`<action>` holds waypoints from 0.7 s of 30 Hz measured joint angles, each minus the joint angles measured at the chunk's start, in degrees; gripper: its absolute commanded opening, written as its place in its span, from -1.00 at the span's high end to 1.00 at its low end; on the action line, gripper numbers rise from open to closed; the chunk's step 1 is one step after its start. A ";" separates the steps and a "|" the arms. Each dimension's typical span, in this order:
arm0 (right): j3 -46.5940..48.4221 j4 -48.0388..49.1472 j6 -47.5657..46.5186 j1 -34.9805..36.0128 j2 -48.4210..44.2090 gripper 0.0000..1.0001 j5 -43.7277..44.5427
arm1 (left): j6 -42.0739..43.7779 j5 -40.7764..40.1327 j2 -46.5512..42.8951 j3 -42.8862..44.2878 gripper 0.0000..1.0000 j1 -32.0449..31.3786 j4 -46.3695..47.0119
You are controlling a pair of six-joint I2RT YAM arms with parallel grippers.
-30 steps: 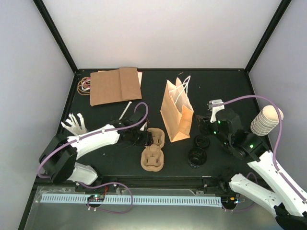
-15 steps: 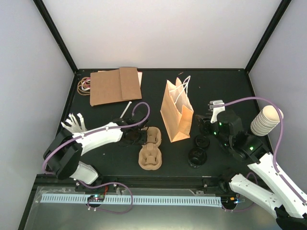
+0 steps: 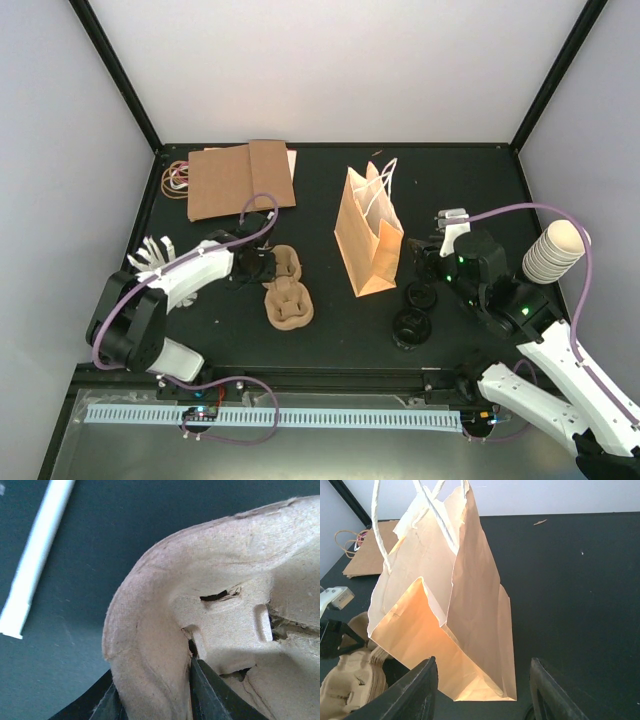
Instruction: Pack the takeout coffee
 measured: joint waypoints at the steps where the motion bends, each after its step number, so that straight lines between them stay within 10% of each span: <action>1: 0.00 0.09 0.00 0.00 0.00 -0.07 -0.04 | 0.44 -0.02 0.07 0.09 0.33 0.96 -0.02; 9: 0.04 0.46 -0.07 0.00 0.11 -0.07 -0.37 | 4.70 0.00 5.77 5.95 0.24 7.15 -0.24; 16: 0.04 0.42 -0.07 0.00 -0.15 -0.08 -0.37 | 7.96 0.55 9.55 11.23 -0.72 9.44 -0.87; 21: 0.02 0.42 -0.04 0.00 -0.68 -0.09 -0.35 | 8.22 1.60 6.84 11.61 -0.92 9.44 -2.95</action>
